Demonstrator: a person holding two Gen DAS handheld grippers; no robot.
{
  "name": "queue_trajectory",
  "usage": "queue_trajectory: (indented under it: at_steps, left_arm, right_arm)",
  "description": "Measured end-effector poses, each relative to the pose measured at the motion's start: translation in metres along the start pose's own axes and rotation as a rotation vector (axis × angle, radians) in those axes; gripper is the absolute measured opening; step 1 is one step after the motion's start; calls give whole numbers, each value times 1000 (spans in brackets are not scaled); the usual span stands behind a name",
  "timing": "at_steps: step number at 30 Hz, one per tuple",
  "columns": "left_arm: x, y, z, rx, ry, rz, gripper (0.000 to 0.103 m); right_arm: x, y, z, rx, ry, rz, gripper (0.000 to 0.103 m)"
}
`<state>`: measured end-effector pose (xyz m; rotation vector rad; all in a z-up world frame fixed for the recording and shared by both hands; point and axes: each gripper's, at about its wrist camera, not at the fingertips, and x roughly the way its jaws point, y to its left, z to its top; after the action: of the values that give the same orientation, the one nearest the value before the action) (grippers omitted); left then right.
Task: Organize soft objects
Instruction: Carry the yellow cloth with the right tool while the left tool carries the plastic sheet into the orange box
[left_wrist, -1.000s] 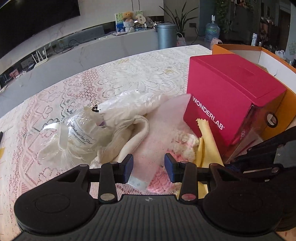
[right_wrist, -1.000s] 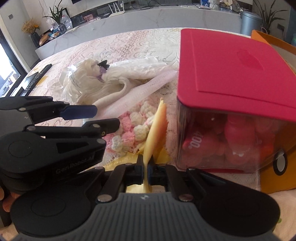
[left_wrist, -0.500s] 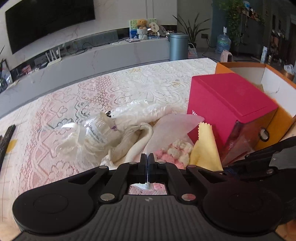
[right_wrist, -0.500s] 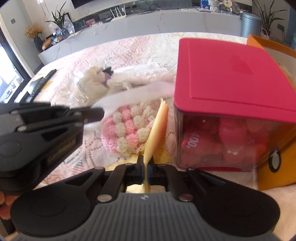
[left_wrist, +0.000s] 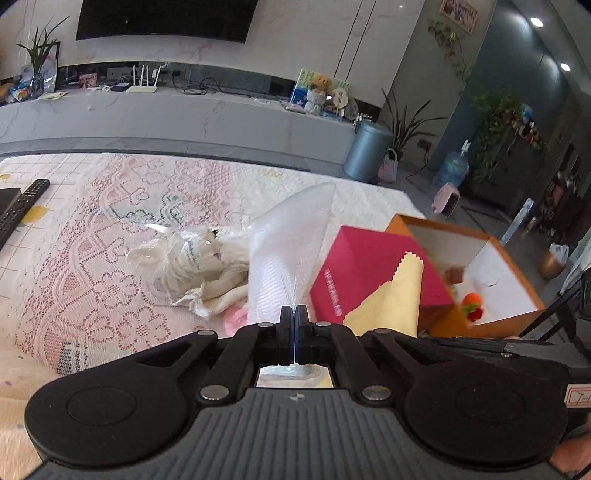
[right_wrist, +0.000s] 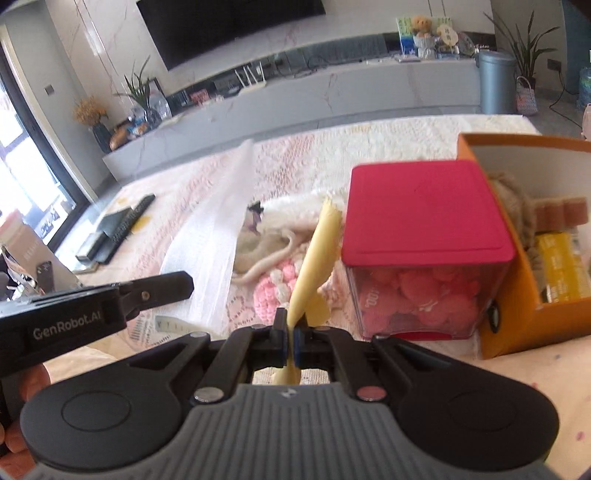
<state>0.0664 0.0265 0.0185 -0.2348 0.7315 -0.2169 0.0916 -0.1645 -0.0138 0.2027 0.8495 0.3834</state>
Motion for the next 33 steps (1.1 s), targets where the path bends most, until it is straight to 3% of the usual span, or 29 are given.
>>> queue_trajectory:
  at_steps: [9, 19, 26, 33]
  left_arm:
    - [-11, -56, 13, 24, -29, -140, 0]
    - [28, -131, 45, 85, 5, -292, 0]
    - [86, -174, 60, 89, 95, -377, 0]
    - [151, -202, 50, 59, 227, -441, 0]
  right_arm:
    - [-67, -27, 12, -1, -135, -51, 0]
    - [-122, -92, 58, -39, -188, -183, 0]
    - [-120, -151, 92, -82, -108, -283, 0]
    - [-74, -207, 98, -126, 81, -360, 0]
